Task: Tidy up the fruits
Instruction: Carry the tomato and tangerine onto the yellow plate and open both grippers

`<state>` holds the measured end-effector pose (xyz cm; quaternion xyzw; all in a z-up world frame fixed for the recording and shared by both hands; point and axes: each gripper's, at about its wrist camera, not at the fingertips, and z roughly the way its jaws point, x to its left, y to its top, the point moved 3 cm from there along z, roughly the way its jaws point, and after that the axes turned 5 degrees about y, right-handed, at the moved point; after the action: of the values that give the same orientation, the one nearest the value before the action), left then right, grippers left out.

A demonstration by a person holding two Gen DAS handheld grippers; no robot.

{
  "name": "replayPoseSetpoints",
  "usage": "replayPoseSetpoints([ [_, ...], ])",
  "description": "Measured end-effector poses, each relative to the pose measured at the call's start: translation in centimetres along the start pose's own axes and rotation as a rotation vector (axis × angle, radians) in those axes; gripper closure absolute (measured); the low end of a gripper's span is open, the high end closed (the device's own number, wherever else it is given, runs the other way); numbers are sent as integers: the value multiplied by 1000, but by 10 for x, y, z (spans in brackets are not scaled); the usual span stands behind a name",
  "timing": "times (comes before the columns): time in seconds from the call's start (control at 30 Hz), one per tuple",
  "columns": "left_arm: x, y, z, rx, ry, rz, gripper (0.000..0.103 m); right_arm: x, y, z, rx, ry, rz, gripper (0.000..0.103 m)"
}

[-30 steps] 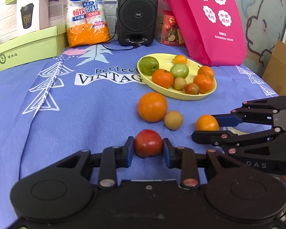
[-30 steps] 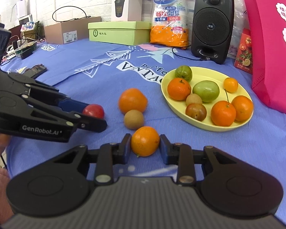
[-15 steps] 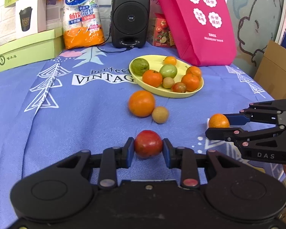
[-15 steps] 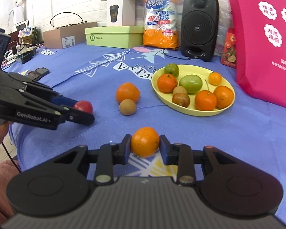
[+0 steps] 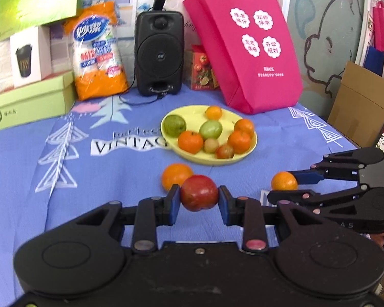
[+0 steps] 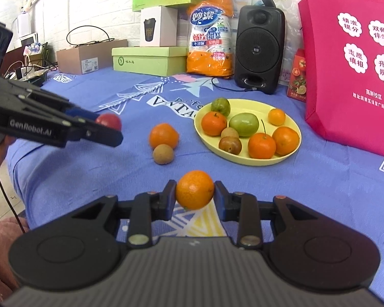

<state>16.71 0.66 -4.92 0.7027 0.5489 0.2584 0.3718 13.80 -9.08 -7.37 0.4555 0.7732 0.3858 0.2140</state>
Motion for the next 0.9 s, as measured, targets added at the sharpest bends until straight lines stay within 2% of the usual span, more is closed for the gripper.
replayPoseSetpoints([
  [0.33, -8, 34, 32, -8, -50, 23, 72, -19, 12, 7, -15, -5, 2, 72],
  [0.63, -5, 83, 94, 1, -45, 63, 72, -63, 54, 25, -56, -65, -25, 72],
  [0.9, -8, 116, 156, 40, -39, 82, 72, -95, 82, 67, -36, -73, -36, 72],
])
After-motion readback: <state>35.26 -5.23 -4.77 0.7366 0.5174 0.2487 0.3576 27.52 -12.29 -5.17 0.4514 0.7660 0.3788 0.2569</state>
